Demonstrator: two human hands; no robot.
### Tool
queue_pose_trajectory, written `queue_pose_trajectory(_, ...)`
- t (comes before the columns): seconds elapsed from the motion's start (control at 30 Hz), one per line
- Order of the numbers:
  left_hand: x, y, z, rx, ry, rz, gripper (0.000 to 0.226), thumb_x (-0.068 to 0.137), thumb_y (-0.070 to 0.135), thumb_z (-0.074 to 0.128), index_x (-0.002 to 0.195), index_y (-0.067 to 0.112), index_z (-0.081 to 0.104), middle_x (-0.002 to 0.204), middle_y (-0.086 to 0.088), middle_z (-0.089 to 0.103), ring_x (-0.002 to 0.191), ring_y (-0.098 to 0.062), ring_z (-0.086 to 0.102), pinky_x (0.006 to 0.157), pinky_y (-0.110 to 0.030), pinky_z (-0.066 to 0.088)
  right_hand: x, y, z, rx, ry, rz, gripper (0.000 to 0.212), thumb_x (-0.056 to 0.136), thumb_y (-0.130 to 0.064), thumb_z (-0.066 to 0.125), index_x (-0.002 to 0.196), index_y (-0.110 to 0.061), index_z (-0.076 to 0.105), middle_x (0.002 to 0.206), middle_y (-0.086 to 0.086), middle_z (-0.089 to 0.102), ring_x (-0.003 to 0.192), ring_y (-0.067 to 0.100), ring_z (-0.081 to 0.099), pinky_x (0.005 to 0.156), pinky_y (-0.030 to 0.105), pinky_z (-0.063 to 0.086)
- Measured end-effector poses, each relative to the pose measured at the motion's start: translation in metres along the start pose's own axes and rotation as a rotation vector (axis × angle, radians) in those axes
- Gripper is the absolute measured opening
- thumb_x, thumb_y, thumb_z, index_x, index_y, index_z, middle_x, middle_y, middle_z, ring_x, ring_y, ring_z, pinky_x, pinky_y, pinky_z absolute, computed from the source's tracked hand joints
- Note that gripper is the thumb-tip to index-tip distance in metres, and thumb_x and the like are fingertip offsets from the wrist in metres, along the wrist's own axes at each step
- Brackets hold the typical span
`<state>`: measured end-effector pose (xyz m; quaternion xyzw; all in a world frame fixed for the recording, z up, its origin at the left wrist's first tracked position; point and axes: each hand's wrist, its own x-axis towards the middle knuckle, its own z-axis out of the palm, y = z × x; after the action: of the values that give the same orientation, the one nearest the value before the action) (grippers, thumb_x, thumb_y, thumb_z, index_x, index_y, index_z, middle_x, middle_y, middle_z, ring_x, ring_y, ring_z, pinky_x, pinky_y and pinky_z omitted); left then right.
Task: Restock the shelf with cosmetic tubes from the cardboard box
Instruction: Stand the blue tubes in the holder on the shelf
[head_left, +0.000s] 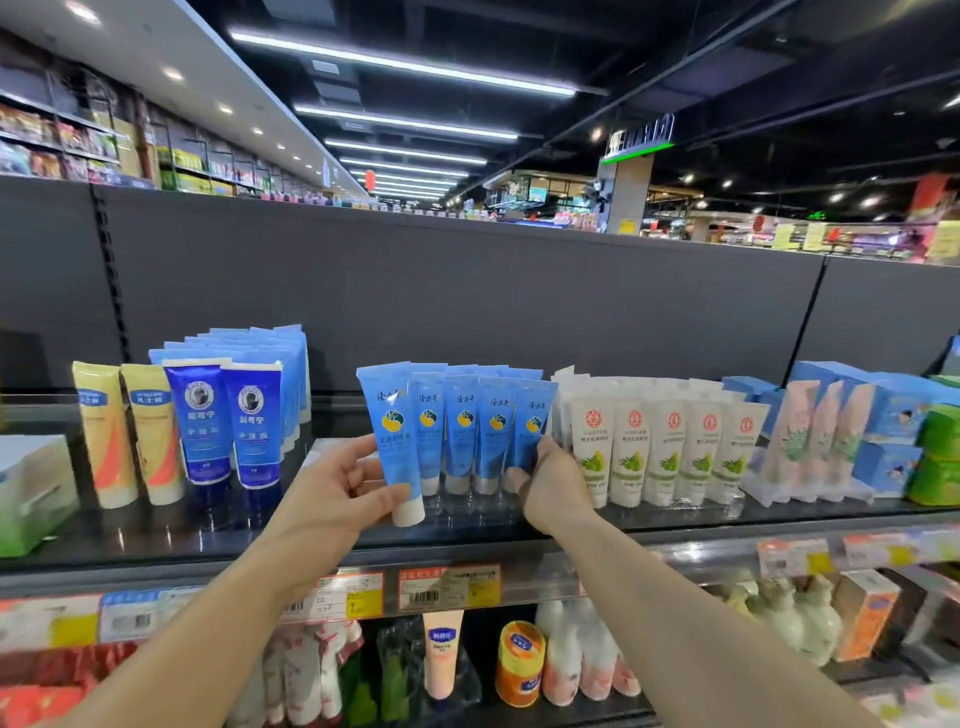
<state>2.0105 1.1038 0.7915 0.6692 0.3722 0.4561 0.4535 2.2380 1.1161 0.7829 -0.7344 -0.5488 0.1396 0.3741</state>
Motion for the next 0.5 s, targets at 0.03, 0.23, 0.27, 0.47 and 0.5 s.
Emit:
queue_pose_trajectory(0.03,0.000,0.000,0.001,0.000,0.002,-0.002,0.039,0.088,0.006,0.064,0.109,0.038,0.058,0.098,0.011,0.075,0.089,-0.009,0.071,0.073,-0.023,0.057,0.000,0.000,0.000,0.009,0.017,0.007,0.028,0.095,-0.018,0.055,0.121,-0.008,0.051,0.118,0.011,0.061,0.108,0.026,0.058,0.083,0.025,0.044)
queue_pose_trajectory(0.23,0.006,-0.002,0.004,0.025,0.001,-0.011,0.042,0.087,0.009,0.066,0.110,0.042,0.056,0.100,0.013,0.074,0.093,-0.006,0.070,0.082,-0.030,0.056,0.001,0.002,0.000,0.080,-0.019,0.017,0.036,0.097,-0.012,0.052,0.133,-0.015,0.048,0.123,-0.004,0.057,0.107,0.015,0.052,0.087,0.020,0.040)
queue_pose_trajectory(0.27,0.007,-0.003,0.004,0.027,0.002,-0.016,0.042,0.087,0.008,0.066,0.111,0.042,0.056,0.099,0.014,0.074,0.093,-0.006,0.070,0.081,-0.029,0.056,0.001,0.003,0.000,0.081,-0.012,0.014,0.037,0.097,-0.012,0.052,0.133,-0.015,0.048,0.125,-0.002,0.058,0.112,0.017,0.054,0.091,0.023,0.041)
queue_pose_trajectory(0.47,0.012,-0.001,0.004,0.012,-0.010,-0.023,0.045,0.086,0.003,0.066,0.121,0.029,0.056,0.096,0.010,0.075,0.090,-0.007,0.071,0.072,-0.022,0.057,-0.017,0.002,-0.002,0.224,0.108,0.000,0.042,0.094,-0.010,0.058,0.134,-0.016,0.049,0.121,-0.003,0.061,0.114,0.014,0.057,0.088,0.025,0.049)
queue_pose_trajectory(0.5,0.013,-0.001,0.003,0.003,-0.010,-0.019,0.045,0.086,0.001,0.066,0.122,0.026,0.056,0.096,0.007,0.075,0.089,-0.009,0.071,0.072,-0.022,0.057,-0.024,-0.001,-0.002,0.249,0.182,-0.046,0.037,0.092,-0.010,0.060,0.128,-0.017,0.052,0.111,-0.005,0.061,0.105,0.011,0.058,0.081,0.018,0.049)
